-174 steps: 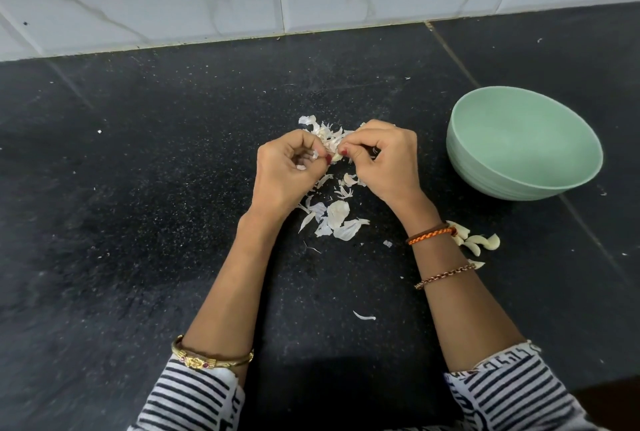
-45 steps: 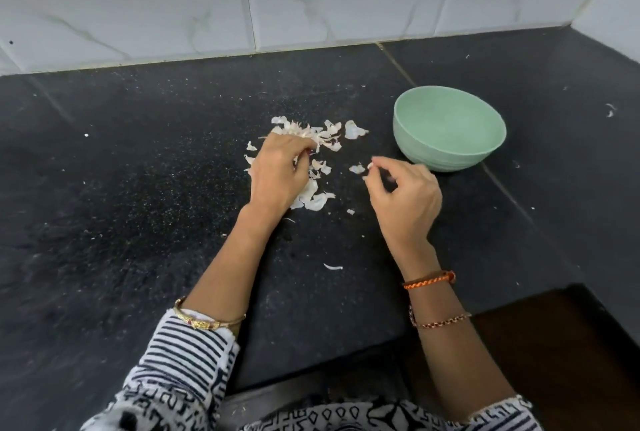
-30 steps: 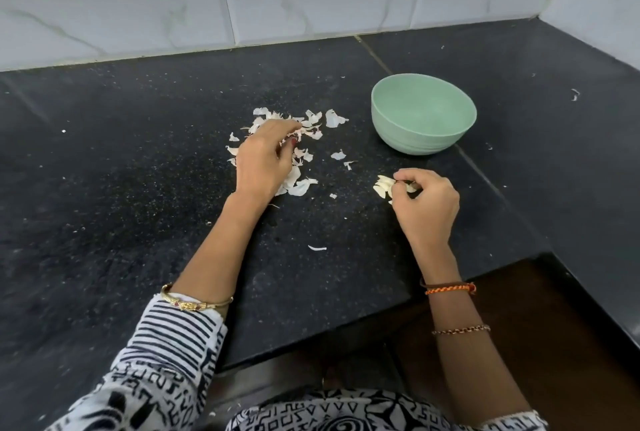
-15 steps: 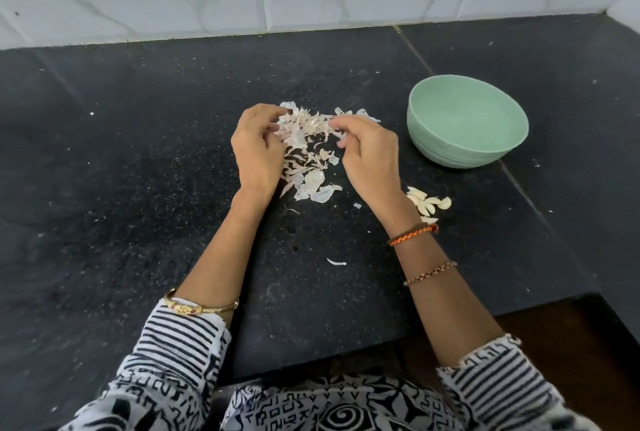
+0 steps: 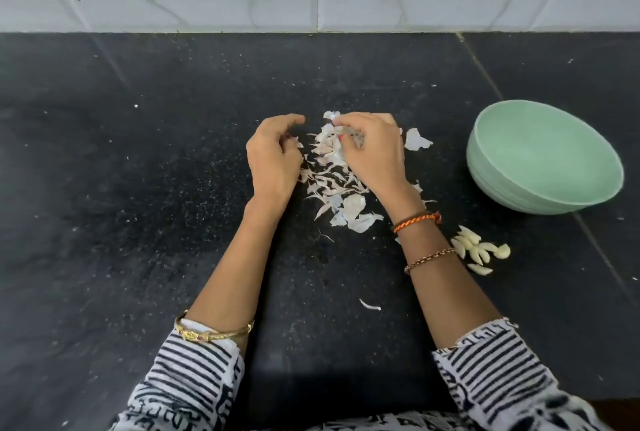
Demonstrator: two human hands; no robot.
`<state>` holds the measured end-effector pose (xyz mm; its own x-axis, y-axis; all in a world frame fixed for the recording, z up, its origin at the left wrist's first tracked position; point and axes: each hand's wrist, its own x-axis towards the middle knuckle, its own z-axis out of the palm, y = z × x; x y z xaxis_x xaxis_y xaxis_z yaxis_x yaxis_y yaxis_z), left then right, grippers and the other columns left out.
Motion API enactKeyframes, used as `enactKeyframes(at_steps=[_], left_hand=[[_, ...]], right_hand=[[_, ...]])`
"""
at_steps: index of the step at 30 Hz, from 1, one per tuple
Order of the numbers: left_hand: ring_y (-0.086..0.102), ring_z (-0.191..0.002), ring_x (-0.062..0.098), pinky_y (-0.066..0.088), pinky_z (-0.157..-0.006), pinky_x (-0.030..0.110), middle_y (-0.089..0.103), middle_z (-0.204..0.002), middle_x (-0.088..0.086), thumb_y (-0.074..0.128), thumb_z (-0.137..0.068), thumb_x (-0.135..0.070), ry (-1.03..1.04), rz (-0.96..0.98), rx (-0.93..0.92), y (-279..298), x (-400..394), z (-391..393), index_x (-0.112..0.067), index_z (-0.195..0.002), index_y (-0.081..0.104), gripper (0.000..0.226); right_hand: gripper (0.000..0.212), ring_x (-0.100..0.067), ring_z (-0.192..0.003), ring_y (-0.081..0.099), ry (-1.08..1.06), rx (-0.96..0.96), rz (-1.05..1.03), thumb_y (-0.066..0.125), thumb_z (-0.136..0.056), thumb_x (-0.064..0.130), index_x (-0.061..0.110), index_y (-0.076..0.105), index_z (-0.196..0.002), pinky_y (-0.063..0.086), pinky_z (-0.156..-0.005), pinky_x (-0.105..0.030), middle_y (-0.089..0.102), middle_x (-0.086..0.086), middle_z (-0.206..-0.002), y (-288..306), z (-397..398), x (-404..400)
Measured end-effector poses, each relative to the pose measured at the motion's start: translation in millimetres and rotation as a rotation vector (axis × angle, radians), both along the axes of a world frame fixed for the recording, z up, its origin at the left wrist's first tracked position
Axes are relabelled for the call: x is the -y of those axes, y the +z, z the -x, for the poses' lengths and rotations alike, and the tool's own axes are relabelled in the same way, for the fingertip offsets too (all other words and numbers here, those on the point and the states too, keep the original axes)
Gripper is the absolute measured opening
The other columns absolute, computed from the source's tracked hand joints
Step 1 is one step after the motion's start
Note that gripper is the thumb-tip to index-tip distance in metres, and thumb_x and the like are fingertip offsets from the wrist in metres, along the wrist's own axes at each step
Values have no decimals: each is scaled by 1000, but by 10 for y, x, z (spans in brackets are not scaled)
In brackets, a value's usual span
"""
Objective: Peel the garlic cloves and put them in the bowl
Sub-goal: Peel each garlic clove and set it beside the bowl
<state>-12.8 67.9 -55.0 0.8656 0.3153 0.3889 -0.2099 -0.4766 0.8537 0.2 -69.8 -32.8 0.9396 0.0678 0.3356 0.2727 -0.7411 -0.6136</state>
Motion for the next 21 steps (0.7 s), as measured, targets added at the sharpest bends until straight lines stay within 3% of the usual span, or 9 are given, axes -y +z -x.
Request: enactKeyframes(at_steps=[3,6,8,11,15,21], left_hand=[[62,-81,24,56,-74,39,54,-91,-13,37,-75,16,1,5,-22,5,-13,2,-7,-105,68,48],[57,-76,7,46,-70,8,62,-99,4,34,-73,18,63,48,-56,43,-49,2,-5,-104,68,52],[54,-76,1,48,-80,16,66,-101,6,33,-71,15,92,91,-67,42,-104,-20,-6,-103,68,52],[55,-78,9,51,-87,37,65,-99,4,31,-69,14,84,150,-143,43,-122,-38,-6,-103,68,54],[54,-81,8,51,-88,35,62,-95,1,30,-70,16,66,174,-203,74,-66,-17,-6,-105,66,56],[53,-79,7,50,-88,33,61,-93,1,30,-71,16,68,203,-222,82,-50,-37,-6,-105,66,54]], right_hand=[[26,-18,-108,47,19,26,11,54,-89,7,16,69,-107,31,-86,-16,67,2,-112,-82,-6,-4],[26,-18,-103,48,13,98,-61,54,-87,3,14,71,-104,40,-87,-26,68,0,-110,-80,18,-14],[24,-21,-100,50,62,142,-46,57,-85,6,15,72,-100,41,-86,-33,70,0,-105,-30,42,-76],[18,-26,-98,51,215,71,149,61,-86,18,20,73,-99,38,-85,-37,70,1,-100,7,77,-227],[24,-22,-103,44,255,-63,305,57,-90,33,26,68,-110,29,-87,-29,65,2,-108,-28,93,-316],[16,-21,-99,46,234,-68,260,62,-86,31,21,71,-96,29,-83,-29,65,2,-96,-19,119,-331]])
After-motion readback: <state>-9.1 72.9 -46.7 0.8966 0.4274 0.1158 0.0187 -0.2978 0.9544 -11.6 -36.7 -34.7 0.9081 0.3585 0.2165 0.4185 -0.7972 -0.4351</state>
